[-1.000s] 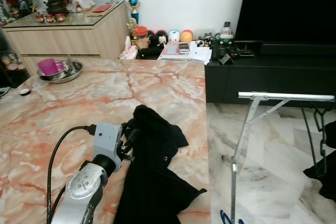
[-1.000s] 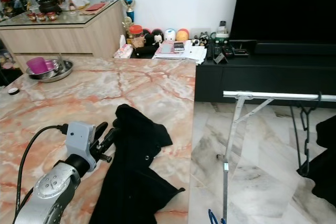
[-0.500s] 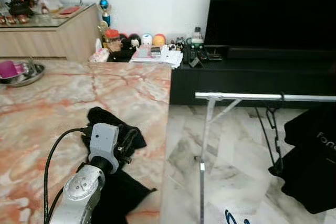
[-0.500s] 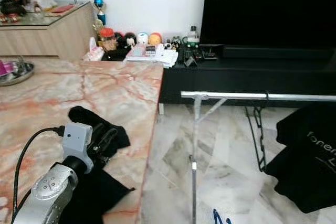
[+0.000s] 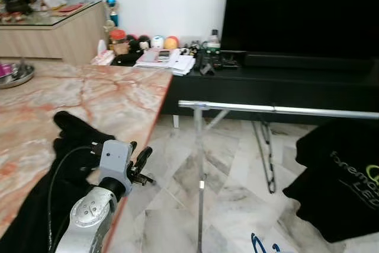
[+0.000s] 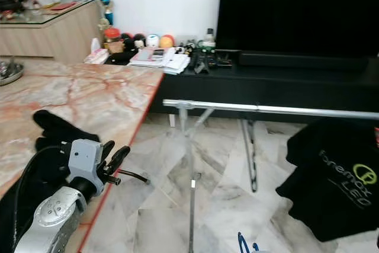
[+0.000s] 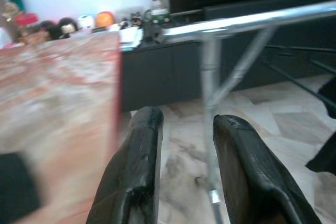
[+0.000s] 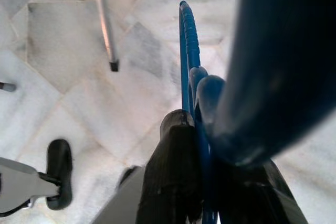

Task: Hang hanger

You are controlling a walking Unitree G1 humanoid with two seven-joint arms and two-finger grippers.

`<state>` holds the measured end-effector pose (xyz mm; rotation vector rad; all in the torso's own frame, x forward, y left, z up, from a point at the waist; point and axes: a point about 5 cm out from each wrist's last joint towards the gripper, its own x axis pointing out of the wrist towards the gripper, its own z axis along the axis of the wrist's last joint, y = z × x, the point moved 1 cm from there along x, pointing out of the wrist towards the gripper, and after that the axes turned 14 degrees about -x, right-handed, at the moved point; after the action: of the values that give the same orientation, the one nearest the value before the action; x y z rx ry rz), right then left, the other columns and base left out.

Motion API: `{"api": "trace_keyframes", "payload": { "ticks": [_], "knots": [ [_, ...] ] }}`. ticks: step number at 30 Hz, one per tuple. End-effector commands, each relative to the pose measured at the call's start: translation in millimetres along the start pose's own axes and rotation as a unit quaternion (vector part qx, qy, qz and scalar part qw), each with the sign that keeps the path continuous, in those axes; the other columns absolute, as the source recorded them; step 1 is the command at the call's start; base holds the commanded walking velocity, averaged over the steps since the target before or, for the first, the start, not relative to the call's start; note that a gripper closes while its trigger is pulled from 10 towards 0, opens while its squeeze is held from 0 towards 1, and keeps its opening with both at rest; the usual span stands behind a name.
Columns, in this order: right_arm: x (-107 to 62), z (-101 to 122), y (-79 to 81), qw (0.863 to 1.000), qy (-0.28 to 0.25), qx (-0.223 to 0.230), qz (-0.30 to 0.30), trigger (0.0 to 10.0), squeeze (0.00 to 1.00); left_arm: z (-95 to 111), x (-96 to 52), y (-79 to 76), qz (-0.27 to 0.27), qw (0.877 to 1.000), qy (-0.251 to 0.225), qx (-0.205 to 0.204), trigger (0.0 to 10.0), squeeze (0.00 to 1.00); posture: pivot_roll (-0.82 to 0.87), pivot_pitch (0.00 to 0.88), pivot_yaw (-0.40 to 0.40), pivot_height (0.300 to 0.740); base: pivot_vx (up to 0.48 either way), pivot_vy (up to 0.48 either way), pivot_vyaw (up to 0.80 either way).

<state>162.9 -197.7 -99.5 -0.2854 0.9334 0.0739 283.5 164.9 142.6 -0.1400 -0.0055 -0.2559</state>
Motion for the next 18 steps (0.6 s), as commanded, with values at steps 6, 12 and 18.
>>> {"api": "trace_keyframes", "payload": {
  "ticks": [6,12,18],
  "knots": [
    [-0.3,-1.3,-5.7,1.0,0.003,0.002,-0.006,10.0,0.0,-12.1,-4.3,-2.2,-0.004,1.0,0.016,0.0,10.0,0.0,0.07,0.009,0.033,0.74,0.0,-0.48,0.0],
    [-0.2,-1.0,-4.4,1.0,0.003,0.002,-0.006,10.0,0.0,-85.9,-19.6,25.6,0.066,0.986,0.153,-0.024,10.0,0.0,0.06,0.005,0.035,0.74,0.0,-0.08,0.0],
    [-0.4,-1.3,-3.8,1.0,0.002,0.003,-0.007,10.0,0.0,-139.3,-43.2,51.2,0.128,0.959,0.246,-0.059,10.0,0.0,0.04,0.004,0.035,0.74,0.0,0.0,0.0]
  ]
}}
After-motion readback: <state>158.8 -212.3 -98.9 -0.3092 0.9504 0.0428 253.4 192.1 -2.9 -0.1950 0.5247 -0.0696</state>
